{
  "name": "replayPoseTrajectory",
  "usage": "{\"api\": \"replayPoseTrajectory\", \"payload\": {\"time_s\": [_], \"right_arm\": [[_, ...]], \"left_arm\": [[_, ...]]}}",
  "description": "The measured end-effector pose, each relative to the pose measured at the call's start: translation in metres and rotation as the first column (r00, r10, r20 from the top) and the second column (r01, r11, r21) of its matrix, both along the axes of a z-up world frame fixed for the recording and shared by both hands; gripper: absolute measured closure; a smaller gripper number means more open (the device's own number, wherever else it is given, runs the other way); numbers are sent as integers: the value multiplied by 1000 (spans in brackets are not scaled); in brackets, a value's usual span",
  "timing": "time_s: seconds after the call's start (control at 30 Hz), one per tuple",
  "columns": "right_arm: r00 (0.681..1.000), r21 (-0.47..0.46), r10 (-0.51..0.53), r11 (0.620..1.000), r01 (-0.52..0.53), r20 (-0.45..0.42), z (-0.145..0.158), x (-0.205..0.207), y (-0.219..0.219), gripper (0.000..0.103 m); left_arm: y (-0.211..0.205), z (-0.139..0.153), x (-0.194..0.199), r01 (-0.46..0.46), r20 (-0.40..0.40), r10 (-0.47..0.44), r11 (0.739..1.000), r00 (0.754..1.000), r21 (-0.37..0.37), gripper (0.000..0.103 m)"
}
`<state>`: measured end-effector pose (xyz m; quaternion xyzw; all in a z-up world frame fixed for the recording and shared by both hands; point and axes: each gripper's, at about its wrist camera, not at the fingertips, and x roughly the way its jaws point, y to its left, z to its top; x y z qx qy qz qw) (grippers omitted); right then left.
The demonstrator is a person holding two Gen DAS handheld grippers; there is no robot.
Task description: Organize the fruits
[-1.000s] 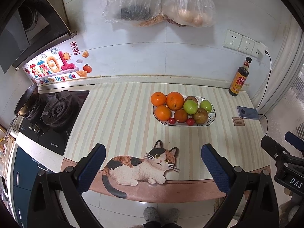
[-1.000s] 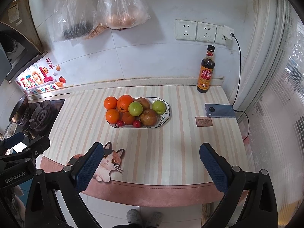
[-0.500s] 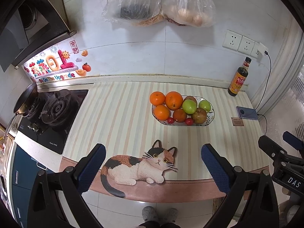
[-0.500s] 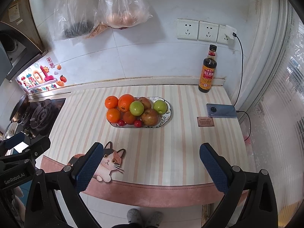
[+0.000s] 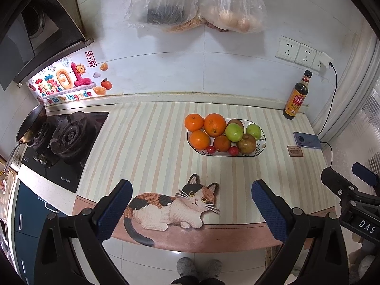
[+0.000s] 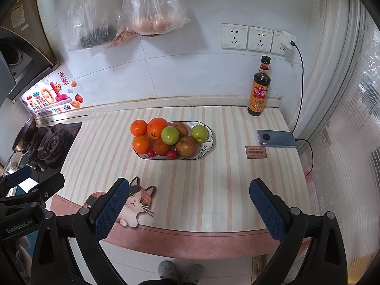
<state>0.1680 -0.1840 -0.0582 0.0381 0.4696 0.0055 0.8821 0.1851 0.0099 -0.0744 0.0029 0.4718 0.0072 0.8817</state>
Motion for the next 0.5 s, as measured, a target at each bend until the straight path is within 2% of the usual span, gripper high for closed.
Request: {"api": "replayPoseTrajectory", "payload": {"time_s": [0.5], "right_arm": [[1000, 1, 7, 1000, -7, -1, -1, -1, -3, 0]], "left_arm": [[-3, 0, -2, -1, 1, 1, 1000, 1000, -4, 0]]}}
